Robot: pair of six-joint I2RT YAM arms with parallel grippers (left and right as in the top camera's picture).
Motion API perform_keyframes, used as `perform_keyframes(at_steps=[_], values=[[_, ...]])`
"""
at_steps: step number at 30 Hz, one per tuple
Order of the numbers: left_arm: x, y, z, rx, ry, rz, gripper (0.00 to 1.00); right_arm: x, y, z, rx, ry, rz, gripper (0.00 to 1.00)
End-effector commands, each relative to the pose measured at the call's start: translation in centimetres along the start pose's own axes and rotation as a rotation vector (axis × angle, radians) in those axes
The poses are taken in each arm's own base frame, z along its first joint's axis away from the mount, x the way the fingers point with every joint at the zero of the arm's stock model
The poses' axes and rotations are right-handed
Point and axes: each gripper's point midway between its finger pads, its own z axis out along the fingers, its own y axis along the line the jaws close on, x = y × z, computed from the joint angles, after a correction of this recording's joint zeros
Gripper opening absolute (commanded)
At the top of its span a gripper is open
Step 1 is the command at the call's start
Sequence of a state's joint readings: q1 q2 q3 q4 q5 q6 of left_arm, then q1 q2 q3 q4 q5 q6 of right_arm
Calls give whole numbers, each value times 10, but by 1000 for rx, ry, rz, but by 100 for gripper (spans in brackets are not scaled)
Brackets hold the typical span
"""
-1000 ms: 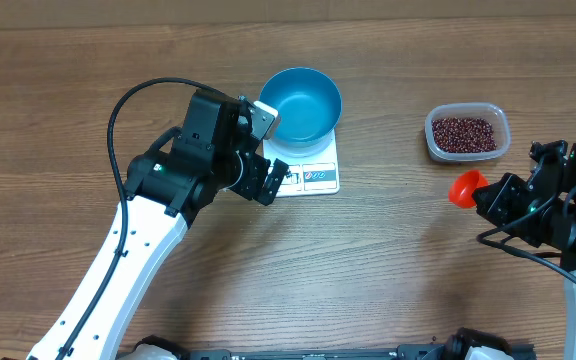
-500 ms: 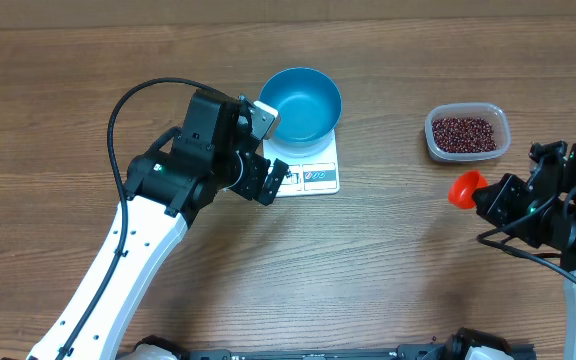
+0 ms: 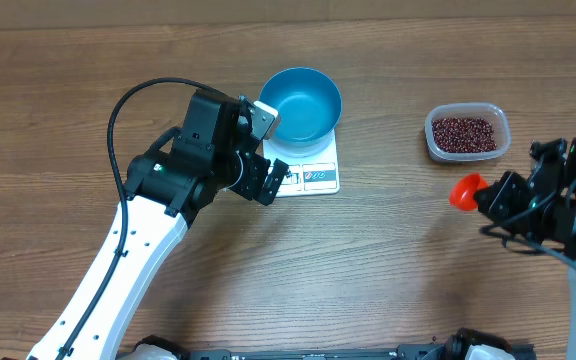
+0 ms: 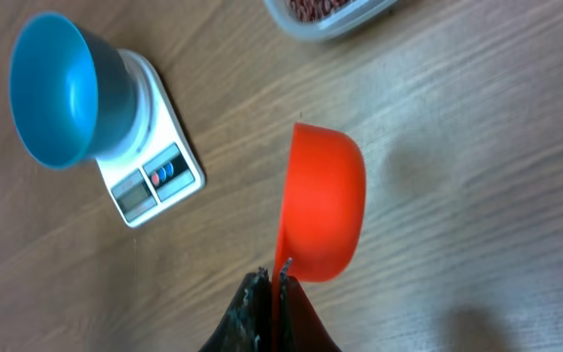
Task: Scoop item into bowl and weigh 150g on scale
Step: 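Move the red scoop with the right gripper over the bean tub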
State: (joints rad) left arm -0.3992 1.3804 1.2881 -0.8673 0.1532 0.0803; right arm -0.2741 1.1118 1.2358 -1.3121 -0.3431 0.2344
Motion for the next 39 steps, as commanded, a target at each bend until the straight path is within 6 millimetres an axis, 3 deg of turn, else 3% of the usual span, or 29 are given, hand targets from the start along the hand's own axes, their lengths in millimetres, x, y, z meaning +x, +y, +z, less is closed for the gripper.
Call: perform_keyframes(at_steps=[1,8,16,29,36,39], values=[[-1,1,-1,-7,-6,-12,100,-28,12,-17,2,-54,-48,4],[-1,1,-1,-6,-6,-12,100,-74,4,-36,133,-177,-67,4],[-1,1,-1,-6,-6,-12,100,-103,6,-35,146,-269,-143,4],[-1,1,-1,-6,-6,-12,99,-151,-26,26,218,-177,-273,4],[-1,1,-1,-6,-6,-12,99,-171,-43,71,243,-128,-353,4],[-1,1,-1,-7,-6,-13,100,-174,-53,102,242,-79,-348,4]])
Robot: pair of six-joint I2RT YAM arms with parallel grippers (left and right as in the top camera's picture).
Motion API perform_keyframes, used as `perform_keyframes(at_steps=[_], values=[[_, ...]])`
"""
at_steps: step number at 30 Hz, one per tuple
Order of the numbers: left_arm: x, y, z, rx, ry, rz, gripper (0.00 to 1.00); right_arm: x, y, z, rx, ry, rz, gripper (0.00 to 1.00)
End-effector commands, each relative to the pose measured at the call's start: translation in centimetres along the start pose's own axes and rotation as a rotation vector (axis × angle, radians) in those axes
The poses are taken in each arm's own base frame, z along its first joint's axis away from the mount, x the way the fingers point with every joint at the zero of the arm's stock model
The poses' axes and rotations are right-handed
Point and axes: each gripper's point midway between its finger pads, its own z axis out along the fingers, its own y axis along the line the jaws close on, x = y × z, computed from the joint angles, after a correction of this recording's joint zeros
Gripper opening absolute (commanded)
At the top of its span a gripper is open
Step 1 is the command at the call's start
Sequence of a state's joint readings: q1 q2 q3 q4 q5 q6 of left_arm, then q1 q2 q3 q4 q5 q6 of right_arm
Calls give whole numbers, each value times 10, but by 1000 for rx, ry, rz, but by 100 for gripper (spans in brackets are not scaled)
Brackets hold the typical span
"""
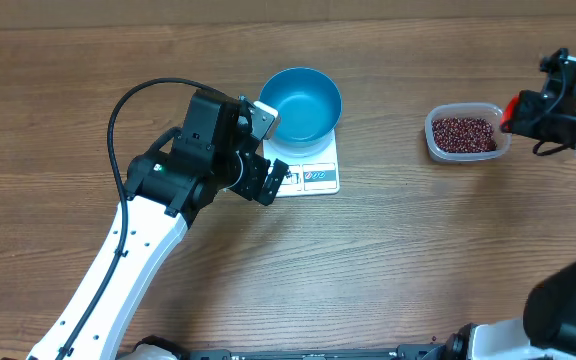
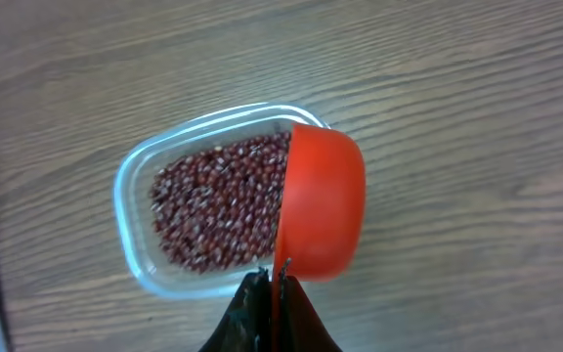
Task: Scoop item into bowl and weigh 150g on scale
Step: 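Move the red scoop with the right gripper over the bean tub, then dip the scoop into the red beans and lift it filled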
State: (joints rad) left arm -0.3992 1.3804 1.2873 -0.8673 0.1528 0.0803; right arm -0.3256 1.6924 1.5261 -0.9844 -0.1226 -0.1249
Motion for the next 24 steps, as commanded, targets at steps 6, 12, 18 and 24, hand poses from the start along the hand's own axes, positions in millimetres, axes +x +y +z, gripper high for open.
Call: perform_keyframes(at_steps=[6,12,18,24], values=[[-1,1,-1,-6,-7,-12,100,3,9,48,-99,78,-50,4],[-1,1,-1,-6,-7,-12,100,9,7,60,-101,108,-43,4],[-1,1,-1,-6,-7,-12,99,20,6,69,-102,134,-38,4],[-1,1,-1,-6,-7,-12,100,28,6,75,-104,148,-32,4]])
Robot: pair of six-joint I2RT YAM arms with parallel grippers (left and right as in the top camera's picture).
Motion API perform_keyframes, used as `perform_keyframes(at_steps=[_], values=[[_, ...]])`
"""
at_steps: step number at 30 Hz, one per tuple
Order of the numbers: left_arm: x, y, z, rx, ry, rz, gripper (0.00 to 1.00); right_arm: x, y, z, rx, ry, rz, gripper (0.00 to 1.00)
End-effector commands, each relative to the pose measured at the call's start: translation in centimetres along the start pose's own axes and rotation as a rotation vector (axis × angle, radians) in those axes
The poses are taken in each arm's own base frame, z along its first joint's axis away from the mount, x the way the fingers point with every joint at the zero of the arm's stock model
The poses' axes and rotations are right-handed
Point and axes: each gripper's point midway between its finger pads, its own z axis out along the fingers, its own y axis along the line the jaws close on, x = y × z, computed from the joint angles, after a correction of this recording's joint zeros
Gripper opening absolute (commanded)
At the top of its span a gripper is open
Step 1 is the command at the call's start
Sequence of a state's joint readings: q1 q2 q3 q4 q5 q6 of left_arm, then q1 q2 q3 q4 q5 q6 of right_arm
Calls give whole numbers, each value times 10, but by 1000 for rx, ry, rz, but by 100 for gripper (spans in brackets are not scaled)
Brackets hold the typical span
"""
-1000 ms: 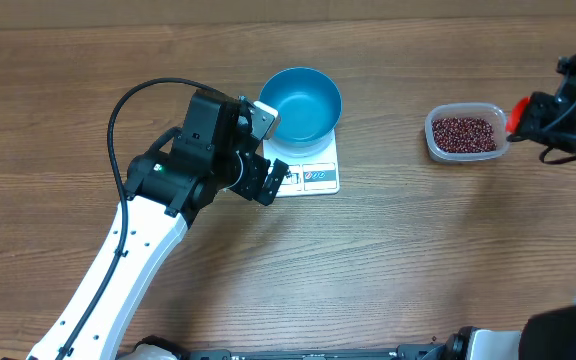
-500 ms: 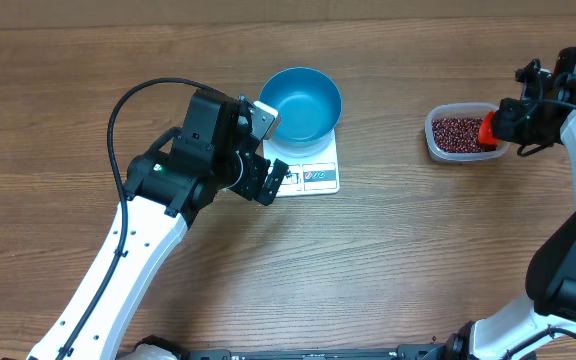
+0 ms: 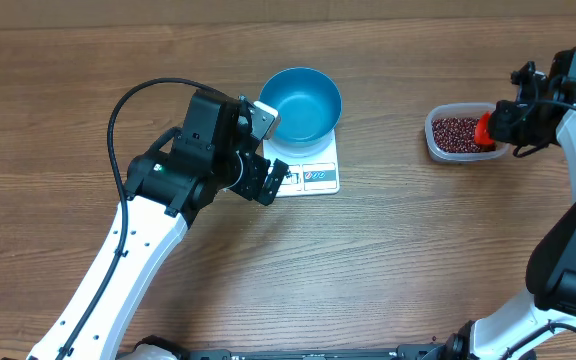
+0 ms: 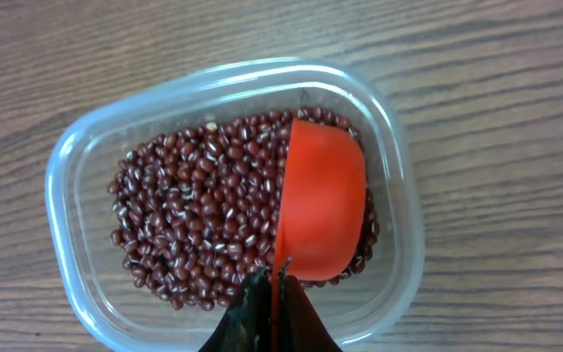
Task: Scoop item into bowl and weigh 150g on scale
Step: 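Dip the scoop into the red beans and lift it filled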
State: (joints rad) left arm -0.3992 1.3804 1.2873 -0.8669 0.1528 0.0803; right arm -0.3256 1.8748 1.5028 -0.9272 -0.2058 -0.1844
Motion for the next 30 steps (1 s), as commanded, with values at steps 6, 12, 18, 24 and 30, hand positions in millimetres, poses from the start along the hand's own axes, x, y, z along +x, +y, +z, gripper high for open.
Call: perform_keyframes(at_steps=[6,12,18,24,30], values=[[-1,1,-1,-7,-7,-13,99,4,1,3,-9,10,3,4],[-1,1,-1,-6,-7,-12,99,5,0,5,-6,12,-1,4],[-1,1,-1,-6,-7,-12,99,12,-4,27,-11,53,5,4],[-1,1,-1,-6,-7,-12,99,22,17,33,-111,93,-37,4],[-1,1,-1,-6,-7,-12,100,34,38,36,-243,140,-15,4]])
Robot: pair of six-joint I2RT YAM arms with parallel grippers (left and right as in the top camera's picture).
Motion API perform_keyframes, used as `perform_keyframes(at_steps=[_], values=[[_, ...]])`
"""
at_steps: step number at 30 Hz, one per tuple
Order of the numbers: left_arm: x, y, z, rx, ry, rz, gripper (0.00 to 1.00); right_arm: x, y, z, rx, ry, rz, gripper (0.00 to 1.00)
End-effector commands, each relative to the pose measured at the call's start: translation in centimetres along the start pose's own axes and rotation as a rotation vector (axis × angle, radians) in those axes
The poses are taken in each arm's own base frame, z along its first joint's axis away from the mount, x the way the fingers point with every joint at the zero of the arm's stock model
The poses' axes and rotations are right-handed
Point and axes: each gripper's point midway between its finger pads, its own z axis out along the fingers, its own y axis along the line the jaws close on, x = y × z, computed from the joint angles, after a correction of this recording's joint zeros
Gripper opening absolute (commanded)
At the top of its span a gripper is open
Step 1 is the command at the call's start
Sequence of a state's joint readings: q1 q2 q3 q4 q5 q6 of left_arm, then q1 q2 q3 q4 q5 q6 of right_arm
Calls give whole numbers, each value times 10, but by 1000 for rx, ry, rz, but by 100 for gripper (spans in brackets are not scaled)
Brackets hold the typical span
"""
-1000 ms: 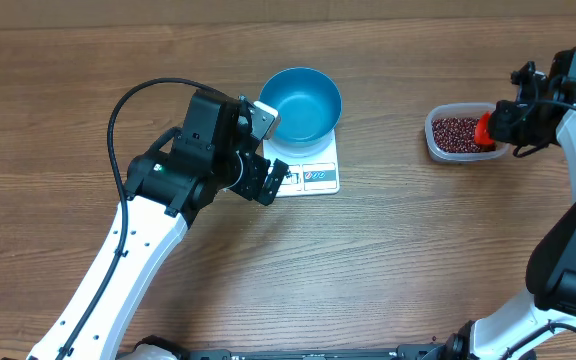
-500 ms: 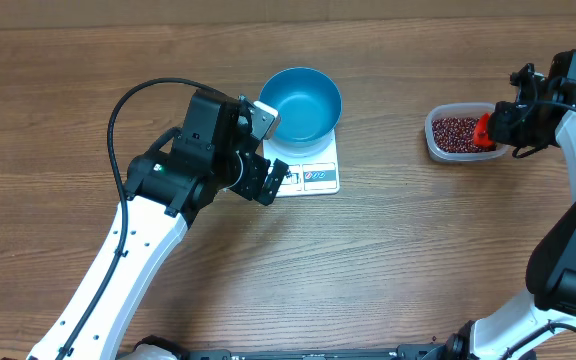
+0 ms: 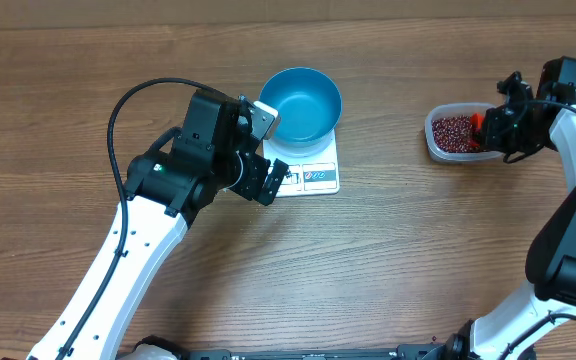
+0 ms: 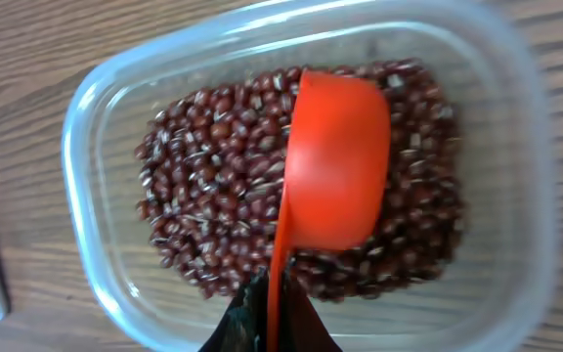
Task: Scoop item into bowl and weigh 150g on scale
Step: 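Dip the scoop into the red beans and lift it filled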
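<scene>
My right gripper [image 4: 274, 318] is shut on the handle of an orange scoop [image 4: 335, 161], whose cup is pressed into the red beans [image 4: 203, 196] inside a clear plastic container [image 4: 86, 225]. The overhead view shows that container [image 3: 438, 148] at the right, with the right gripper [image 3: 498, 125] over its right end. A blue bowl [image 3: 300, 103] sits on a white scale [image 3: 313, 178] at the table's middle. My left gripper [image 3: 273, 180] hangs by the scale's left side; its jaws are too small to read.
The wooden table [image 3: 388, 260] carries nothing else. The left arm [image 3: 158, 210] stretches from the front left up to the scale. The scale's edge shows at the left of the right wrist view.
The scoop has gone lower and tilted into the beans, and the container looks larger in the right wrist view. The left arm, bowl and scale have not moved.
My right gripper held the empty scoop over bare table right of the scale. Then it was at the container's far right edge, then above the beans inside it, and now the scoop is sunk among them. The left arm stayed beside the scale throughout.
</scene>
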State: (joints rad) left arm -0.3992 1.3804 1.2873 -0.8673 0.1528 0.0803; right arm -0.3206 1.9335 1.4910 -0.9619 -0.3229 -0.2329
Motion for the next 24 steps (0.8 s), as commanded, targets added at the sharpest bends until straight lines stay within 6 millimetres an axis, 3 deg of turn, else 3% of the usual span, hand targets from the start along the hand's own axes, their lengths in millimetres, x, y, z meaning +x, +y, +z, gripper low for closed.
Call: perform_keyframes(at_steps=[1,7,9,18,24], values=[[-1,1,-1,-6,-7,-12,100,14,20,20,-136,61,13,4],[-1,1,-1,-6,-7,-12,100,16,31,27,-242,73,58,4],[-1,1,-1,-6,-7,-12,100,15,25,24,-250,66,111,4],[-1,1,-1,-6,-7,-12,100,9,1,-11,-464,-39,258,4],[-1,1,-1,-6,-7,-12,100,13,-5,-32,-574,-86,275,4]])
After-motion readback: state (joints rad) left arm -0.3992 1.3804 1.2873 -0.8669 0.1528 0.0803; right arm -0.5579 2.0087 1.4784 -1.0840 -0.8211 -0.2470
